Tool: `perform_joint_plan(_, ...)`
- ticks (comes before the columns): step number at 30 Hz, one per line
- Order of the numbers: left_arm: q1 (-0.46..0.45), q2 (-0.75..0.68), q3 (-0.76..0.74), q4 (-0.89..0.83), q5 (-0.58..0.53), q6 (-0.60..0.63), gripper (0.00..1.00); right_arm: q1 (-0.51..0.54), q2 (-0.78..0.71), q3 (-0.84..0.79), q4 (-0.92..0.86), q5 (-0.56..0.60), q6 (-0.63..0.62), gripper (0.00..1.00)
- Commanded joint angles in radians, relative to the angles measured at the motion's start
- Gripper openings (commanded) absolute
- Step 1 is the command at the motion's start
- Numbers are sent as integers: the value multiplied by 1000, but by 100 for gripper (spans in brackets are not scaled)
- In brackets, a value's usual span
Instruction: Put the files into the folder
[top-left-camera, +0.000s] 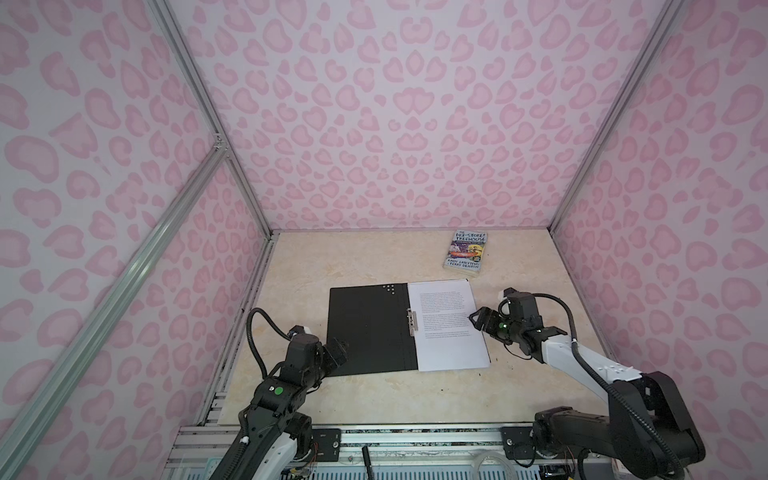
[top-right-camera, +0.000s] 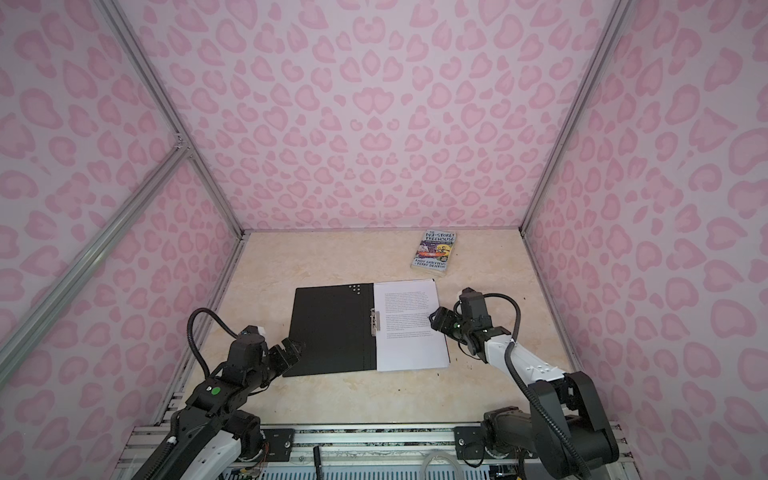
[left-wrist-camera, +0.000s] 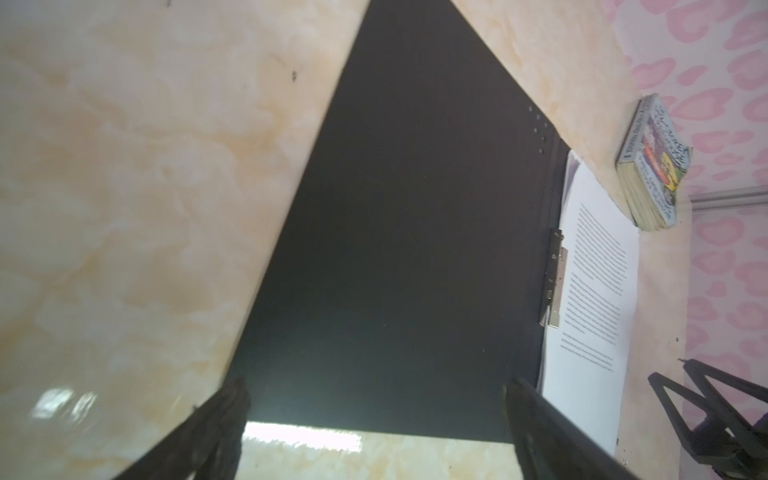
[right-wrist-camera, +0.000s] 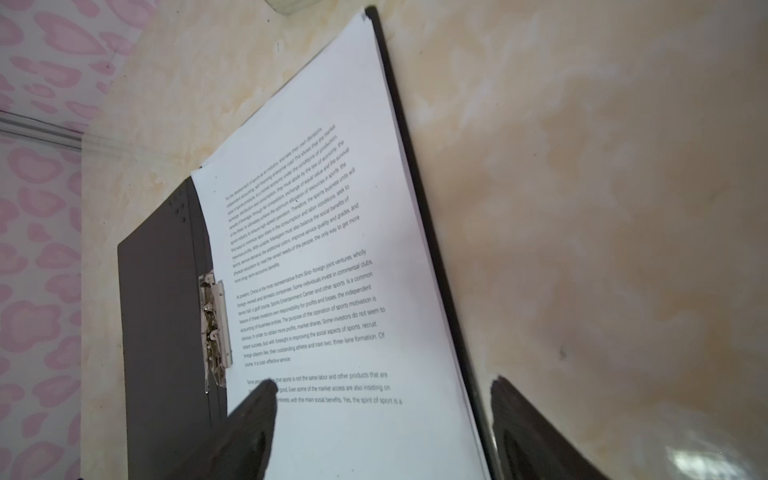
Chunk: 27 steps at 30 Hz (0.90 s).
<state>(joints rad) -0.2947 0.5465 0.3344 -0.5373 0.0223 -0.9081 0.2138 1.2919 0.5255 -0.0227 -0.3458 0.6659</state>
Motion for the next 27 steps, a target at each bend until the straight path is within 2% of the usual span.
perform_joint_plan(1, 1, -16, 6, -127, -75, -98, 97, -1, 48, -15, 81, -51, -15, 81)
perform_joint_plan(4, 2, 1, -7, -145, -90, -113, 97, -5, 83, -13, 89, -64, -30, 80)
perform_joint_plan(12, 2, 121, -56, -61, 7, -112, 97, -2, 46, -41, 86, -5, -41, 79)
perform_joint_plan(19, 1, 166, -67, -21, 91, -125, 97, 4, 149, -23, 134, -93, -22, 76)
perform_joint_plan(27, 2, 215, -73, 54, 112, -168, 97, 6, 165, -24, 150, -121, -13, 73)
